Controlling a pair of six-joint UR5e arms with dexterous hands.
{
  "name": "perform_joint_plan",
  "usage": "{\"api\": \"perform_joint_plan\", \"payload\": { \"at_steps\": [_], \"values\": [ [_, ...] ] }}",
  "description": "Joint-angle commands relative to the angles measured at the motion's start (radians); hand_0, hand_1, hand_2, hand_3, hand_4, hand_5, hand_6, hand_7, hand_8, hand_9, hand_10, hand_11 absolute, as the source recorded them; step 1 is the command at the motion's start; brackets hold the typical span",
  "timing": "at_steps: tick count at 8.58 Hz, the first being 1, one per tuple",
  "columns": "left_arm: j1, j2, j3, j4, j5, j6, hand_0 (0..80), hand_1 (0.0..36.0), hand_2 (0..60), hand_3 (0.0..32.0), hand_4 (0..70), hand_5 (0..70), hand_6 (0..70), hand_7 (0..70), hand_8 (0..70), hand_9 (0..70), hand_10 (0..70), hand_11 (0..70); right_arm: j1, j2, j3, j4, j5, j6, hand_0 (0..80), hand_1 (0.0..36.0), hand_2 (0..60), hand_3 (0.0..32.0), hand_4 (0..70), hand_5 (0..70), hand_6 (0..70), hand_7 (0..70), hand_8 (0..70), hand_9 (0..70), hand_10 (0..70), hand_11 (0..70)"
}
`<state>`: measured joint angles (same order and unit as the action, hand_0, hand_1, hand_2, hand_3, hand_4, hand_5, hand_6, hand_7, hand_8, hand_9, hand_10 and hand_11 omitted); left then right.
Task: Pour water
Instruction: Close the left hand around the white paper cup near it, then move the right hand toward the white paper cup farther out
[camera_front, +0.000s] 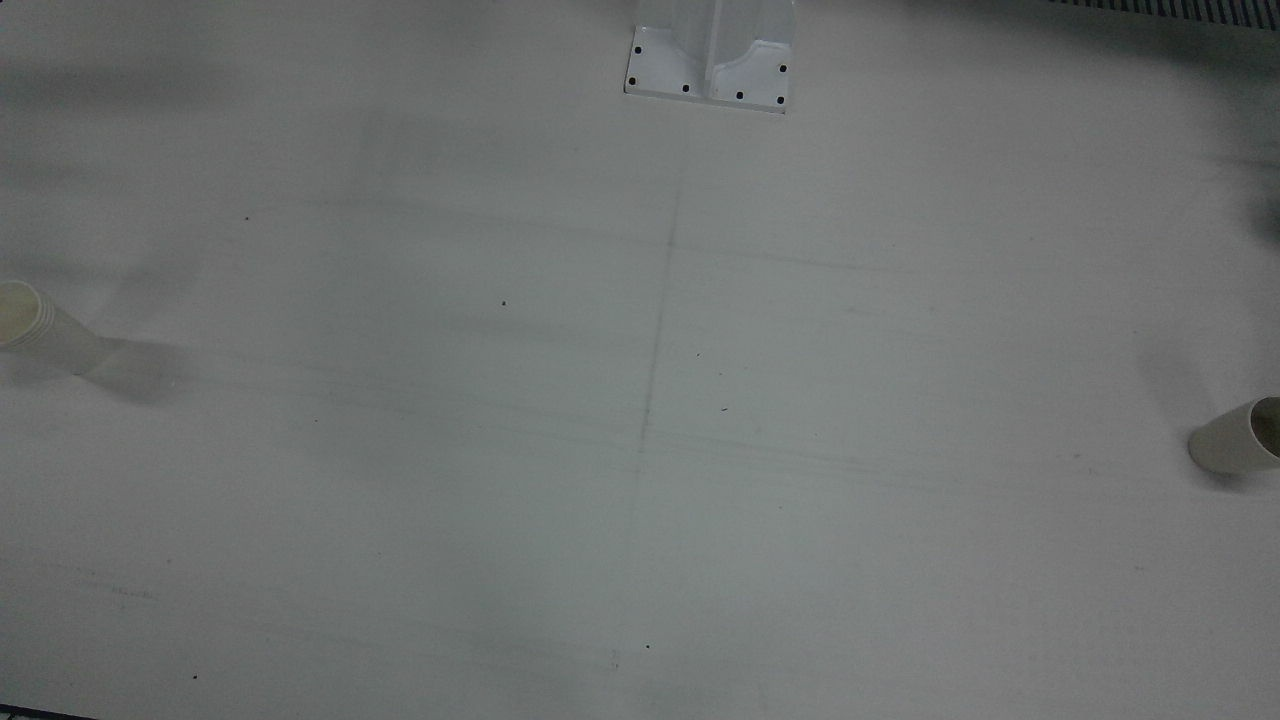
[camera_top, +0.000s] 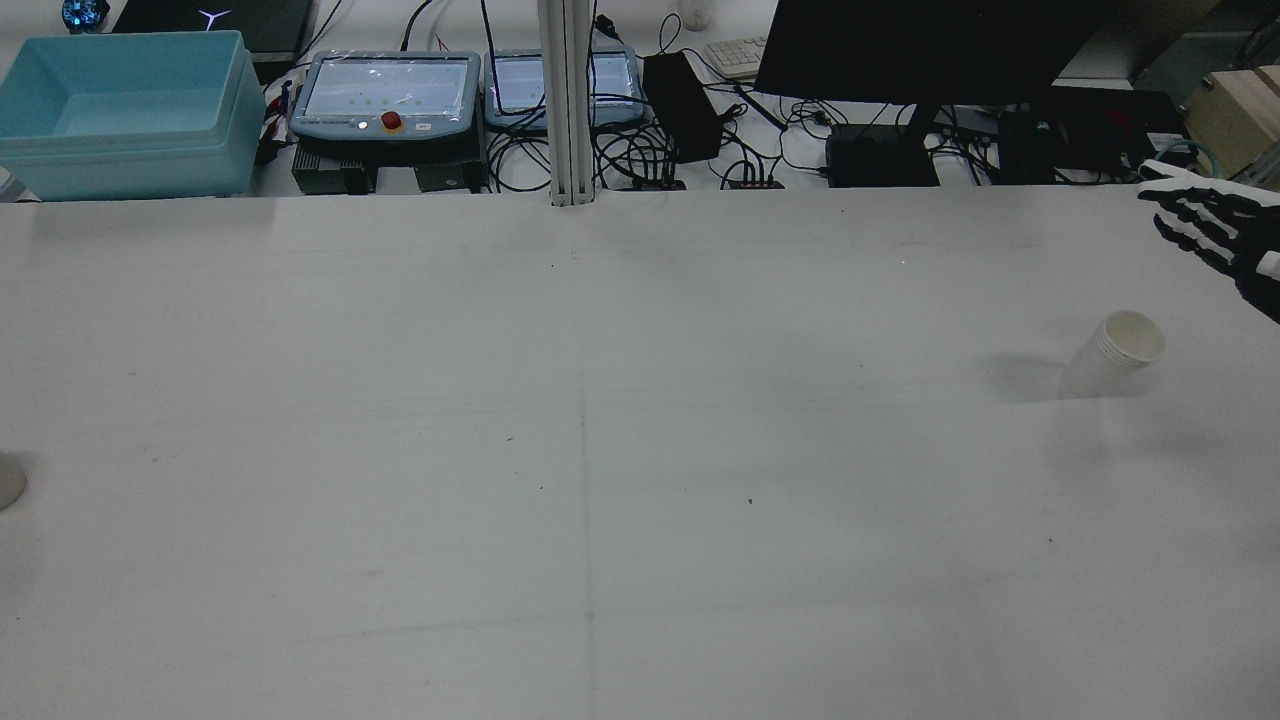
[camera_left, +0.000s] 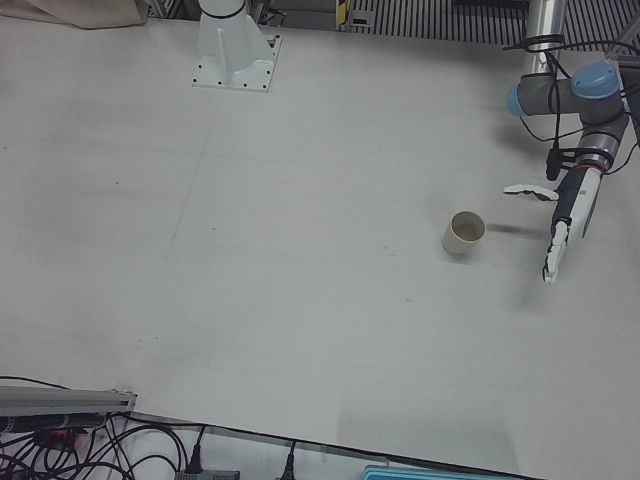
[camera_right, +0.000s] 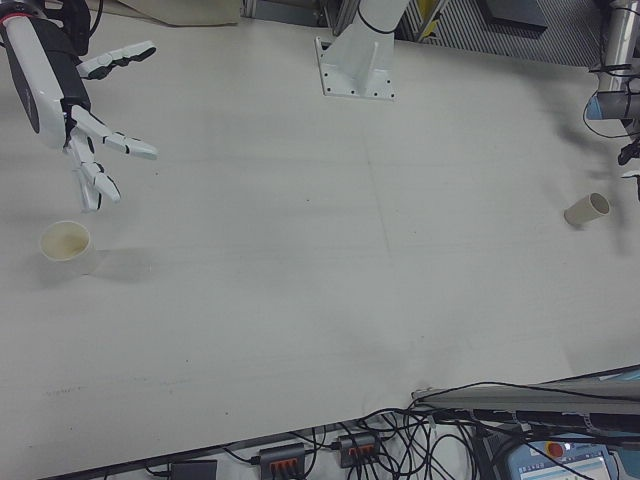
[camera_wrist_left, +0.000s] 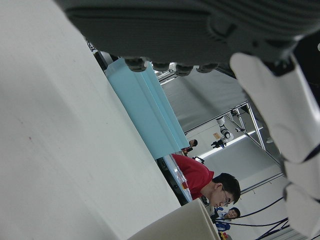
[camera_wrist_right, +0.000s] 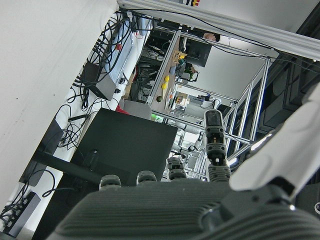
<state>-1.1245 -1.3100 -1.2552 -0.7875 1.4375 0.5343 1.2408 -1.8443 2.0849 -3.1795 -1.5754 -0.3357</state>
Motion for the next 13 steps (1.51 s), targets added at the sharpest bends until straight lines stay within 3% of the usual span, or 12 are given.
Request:
{"api": "perform_joint_plan", "payload": {
  "at_steps": [1,2,3,8,11,12,13],
  "values": [
    [0.061,-0.002,0.014,-0.013,0.0,0.045,43.1,10.6,18.5,0.0,5.6,0.0,0.0,3.8,0.0,0.0,1.1,2.9,-0.003,-0.001,0.0,0.0,0.0,-0.008,32.4,3.5,7.7,12.0,14.3,18.4,0.0,14.7,0.0,1.5,0.0,0.0],
    [0.145,-0.003,0.01,-0.022,-0.002,0.079,45.9,12.4,19.4,0.0,8.2,1.0,0.1,4.7,0.0,0.0,1.3,3.4,-0.003,-0.001,0.0,0.0,0.0,-0.006,32.4,3.6,7.8,12.2,13.5,18.3,0.0,14.5,0.0,1.5,0.0,0.0],
    [0.164,-0.005,0.008,-0.021,-0.002,0.084,46.5,13.4,19.9,0.0,9.8,2.1,1.2,5.3,0.0,0.0,1.7,3.9,-0.004,-0.001,0.0,0.0,0.0,-0.008,31.9,3.7,7.9,12.4,13.0,18.2,0.0,14.1,0.0,1.4,0.0,0.0],
    [0.17,-0.034,-0.062,0.069,0.001,0.069,47.9,16.4,24.7,0.0,15.5,5.1,5.5,7.3,0.1,0.0,2.0,4.5,-0.003,-0.001,0.0,0.0,0.0,-0.008,32.2,3.7,7.8,12.2,12.4,17.9,0.0,13.8,0.0,1.3,0.0,0.0],
    [0.173,-0.063,-0.062,0.096,0.001,0.073,48.2,16.7,24.2,0.0,15.6,5.7,5.6,7.6,0.1,0.1,2.1,4.7,-0.003,-0.001,0.0,0.0,0.0,-0.014,31.0,3.5,7.4,11.8,12.0,17.7,0.0,13.2,0.0,1.2,0.0,0.0],
    [0.176,-0.066,-0.062,0.097,0.001,0.073,49.4,17.5,23.8,0.0,18.5,8.6,6.4,8.2,0.2,0.2,2.4,5.2,-0.003,-0.001,0.0,0.001,0.002,-0.017,30.7,3.5,7.9,11.0,13.0,17.9,0.0,13.4,0.0,1.2,0.0,0.0],
    [0.186,-0.067,-0.062,0.094,0.0,0.066,51.8,18.6,22.0,0.0,29.6,20.0,8.0,9.5,1.4,0.5,3.6,6.8,-0.003,-0.001,-0.002,0.0,0.002,-0.017,30.2,3.4,8.2,11.0,13.0,17.7,0.0,13.4,0.0,1.2,0.0,0.0]
  ]
}}
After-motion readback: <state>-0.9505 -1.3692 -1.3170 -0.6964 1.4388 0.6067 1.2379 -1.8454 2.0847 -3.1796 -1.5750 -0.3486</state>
